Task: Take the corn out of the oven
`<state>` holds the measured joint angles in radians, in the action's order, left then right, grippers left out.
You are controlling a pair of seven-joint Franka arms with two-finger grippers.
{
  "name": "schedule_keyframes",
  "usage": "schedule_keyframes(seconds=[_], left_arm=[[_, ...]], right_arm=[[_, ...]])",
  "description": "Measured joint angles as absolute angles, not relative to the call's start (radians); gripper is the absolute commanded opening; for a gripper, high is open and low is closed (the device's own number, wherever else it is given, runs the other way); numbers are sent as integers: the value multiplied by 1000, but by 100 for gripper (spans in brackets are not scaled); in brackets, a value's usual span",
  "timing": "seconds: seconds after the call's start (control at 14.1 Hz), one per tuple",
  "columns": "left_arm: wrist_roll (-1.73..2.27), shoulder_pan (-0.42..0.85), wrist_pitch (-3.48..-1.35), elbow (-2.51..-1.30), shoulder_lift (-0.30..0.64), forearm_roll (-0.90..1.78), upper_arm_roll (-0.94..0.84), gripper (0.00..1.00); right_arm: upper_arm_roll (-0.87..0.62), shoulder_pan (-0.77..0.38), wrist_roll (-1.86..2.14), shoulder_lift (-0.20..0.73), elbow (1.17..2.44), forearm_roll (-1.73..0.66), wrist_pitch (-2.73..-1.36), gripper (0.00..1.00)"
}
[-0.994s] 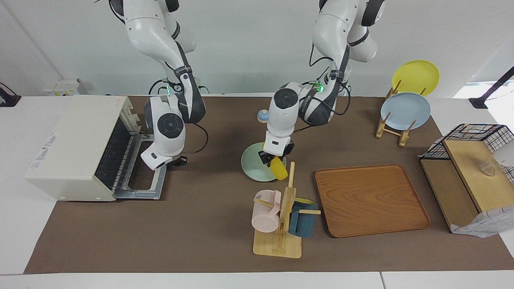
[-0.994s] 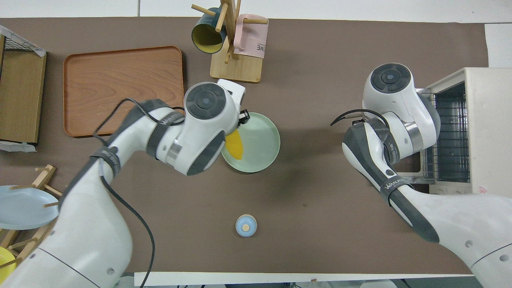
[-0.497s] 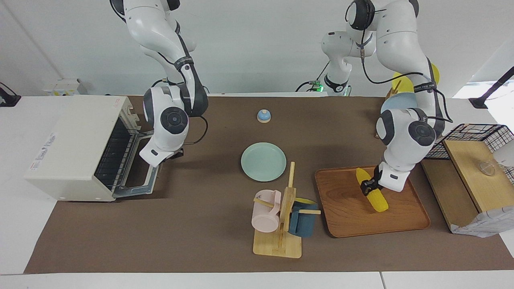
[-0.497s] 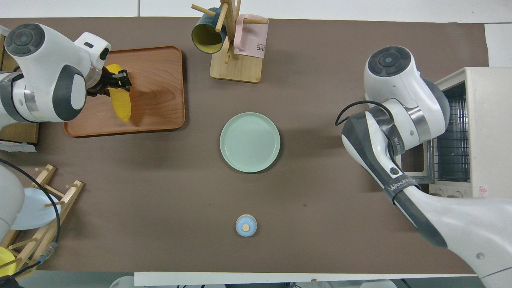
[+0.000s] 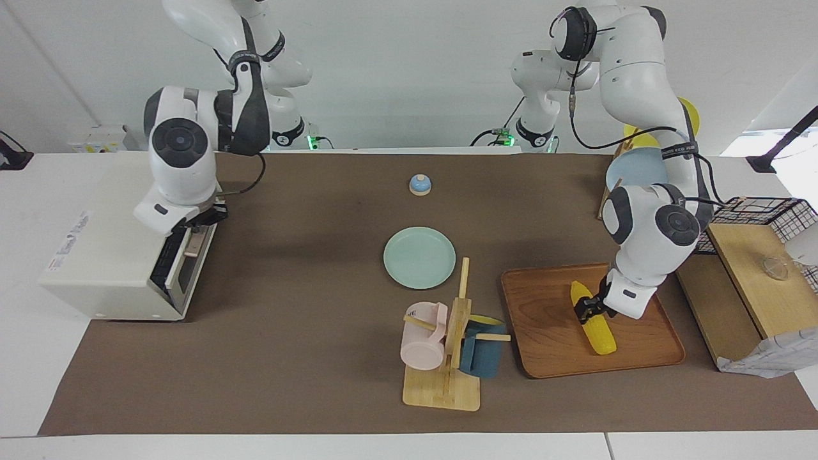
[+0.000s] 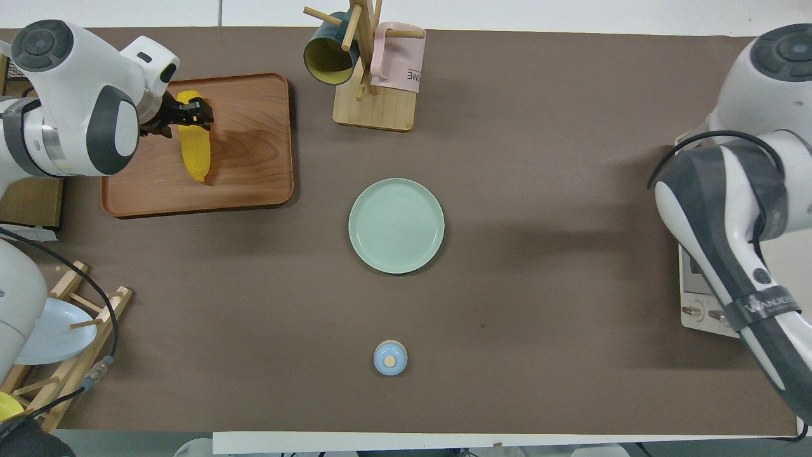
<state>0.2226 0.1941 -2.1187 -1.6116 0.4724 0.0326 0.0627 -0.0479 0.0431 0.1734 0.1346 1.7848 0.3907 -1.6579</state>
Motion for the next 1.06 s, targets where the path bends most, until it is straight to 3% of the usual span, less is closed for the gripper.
schedule_keyframes(seconds=[0.07,0.14,0.21,0.5,0.64,1.06], left_arm=[[223,185,-2057,-1604,434,33,65,100],[222,173,-1988,-1602,383,33,67,100],[219,160,-1912,-1601,325,33,68,100],[177,120,-1596,-1604,55,32,70,100],[147,119,-1512,-1608,-35,32,69,100],[103,122,-1480,-1628,-70,32,65,100]], right_arm=[[-44,59,189,131,1783,384,-1652,38],[-43,66,192,124,1775,362,-1640,76],[-43,67,192,114,1753,333,-1611,100],[-44,74,192,41,1556,157,-1444,100],[-42,104,192,12,1468,37,-1366,100],[-42,129,192,1,1468,5,-1371,100]])
